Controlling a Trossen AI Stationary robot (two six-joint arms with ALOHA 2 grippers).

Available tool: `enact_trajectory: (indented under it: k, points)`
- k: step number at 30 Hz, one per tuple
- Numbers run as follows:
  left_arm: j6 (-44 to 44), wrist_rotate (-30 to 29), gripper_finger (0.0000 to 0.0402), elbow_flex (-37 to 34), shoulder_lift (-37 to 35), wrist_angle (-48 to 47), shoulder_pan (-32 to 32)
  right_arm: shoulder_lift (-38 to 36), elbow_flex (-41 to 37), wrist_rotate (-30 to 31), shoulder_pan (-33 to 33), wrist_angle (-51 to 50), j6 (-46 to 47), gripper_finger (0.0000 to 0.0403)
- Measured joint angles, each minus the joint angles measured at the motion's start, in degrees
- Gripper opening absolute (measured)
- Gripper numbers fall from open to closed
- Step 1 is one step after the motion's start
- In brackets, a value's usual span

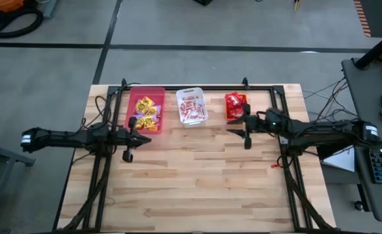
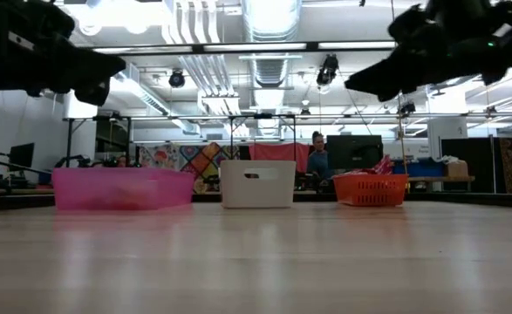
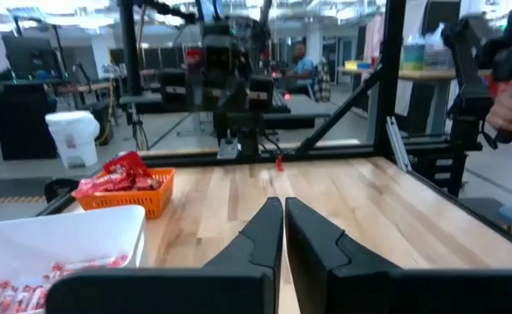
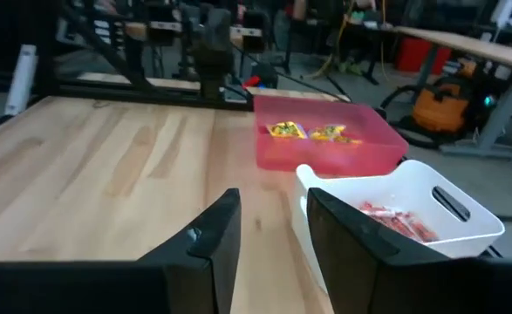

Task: Sort candy
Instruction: Return to Home Position

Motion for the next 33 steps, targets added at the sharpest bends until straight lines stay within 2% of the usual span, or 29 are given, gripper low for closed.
enact_trajectory:
  k: [3, 8, 13, 15, 17, 21, 28, 33]
  points:
    - [-0.19, 0.01, 0.0, -1.65, -3.63, 0.01, 0.01, -5.02, -3.53, -0.98, 0.02, 0.52, -0.43, 0.0124]
    - [-5.51, -1.8, 0.0, -1.64, -7.07, -1.51, 0.01, -13.55, -10.39, -3.33, 0.07, 4.79, -1.97, 0.0119]
    - [-12.96, -17.02, 0.0, -1.2, -7.23, -7.4, 0.01, -21.86, -17.26, -3.09, 0.0, 8.4, -5.67, 0.011]
    - [-14.64, -21.32, 0.0, -1.14, -6.78, -8.88, 0.01, -25.41, -17.17, -2.98, 0.0, 6.65, -5.55, 0.0105]
    - [-14.8, -24.09, 0.0, -1.14, -6.13, -9.78, 0.01, -28.16, -17.17, -2.92, 0.0, 4.4, -6.49, 0.01]
    - [-14.82, -24.83, 0.0, -1.09, -4.94, -9.75, 0.01, -32.02, -17.19, -2.49, -0.02, 1.23, -10.5, 0.009]
    - [-14.6, -24.83, 0.0, -1.09, -3.31, -9.67, 0.01, -32.93, -17.19, -2.35, 0.0, -3.15, 5.79, 0.0082]
    - [-14.59, -24.81, 0.0, -1.09, -2.4, -9.63, 0.01, -32.82, -17.19, -2.47, 0.0, -3.5, 12.95, 0.0089]
